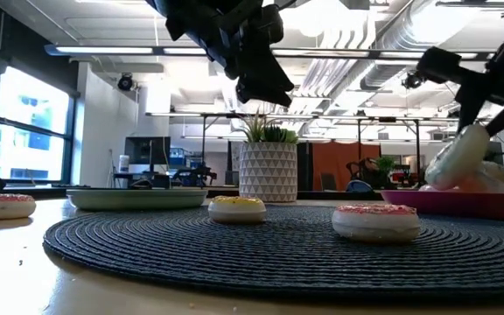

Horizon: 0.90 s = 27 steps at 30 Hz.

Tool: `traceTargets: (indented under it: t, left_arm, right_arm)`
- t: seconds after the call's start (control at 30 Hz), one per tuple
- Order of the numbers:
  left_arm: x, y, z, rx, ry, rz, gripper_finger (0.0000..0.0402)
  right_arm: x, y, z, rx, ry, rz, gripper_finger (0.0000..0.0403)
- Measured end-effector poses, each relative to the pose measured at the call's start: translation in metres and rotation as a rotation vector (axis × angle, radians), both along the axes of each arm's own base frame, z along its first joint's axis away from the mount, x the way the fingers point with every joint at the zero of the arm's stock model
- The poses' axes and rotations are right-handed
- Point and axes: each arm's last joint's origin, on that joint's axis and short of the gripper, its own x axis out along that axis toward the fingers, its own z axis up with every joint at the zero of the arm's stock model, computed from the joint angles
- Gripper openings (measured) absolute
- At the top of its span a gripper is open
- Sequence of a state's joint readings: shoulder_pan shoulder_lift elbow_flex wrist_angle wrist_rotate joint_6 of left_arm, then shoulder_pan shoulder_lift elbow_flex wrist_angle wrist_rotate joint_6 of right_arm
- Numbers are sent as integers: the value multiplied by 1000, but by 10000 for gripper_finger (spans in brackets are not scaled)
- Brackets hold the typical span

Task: Pick & Place donuts
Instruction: Put the large blue donut on the red plate

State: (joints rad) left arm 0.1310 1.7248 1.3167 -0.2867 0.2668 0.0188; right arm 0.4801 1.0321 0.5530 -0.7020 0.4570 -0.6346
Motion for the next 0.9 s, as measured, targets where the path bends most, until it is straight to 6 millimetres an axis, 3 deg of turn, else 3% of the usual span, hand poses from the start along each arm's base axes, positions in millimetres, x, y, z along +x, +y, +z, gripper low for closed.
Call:
traceTargets:
  t: [0.1,0.2,0.4,0.9]
  left_arm:
    - [0,1,0,11,2,14,195]
    - [0,1,0,28,4,36,195]
    - [0,2,0,-2,12,78,195]
    - [0,2,0,-3,11,79,195]
  right_arm:
    - [5,3,1,16,-58,38,31]
    - [9,3,3,-83,-94,98,32]
    - [2,-2,-1,-233,30,217,28]
    - [9,3,2,-8,-114,20,72]
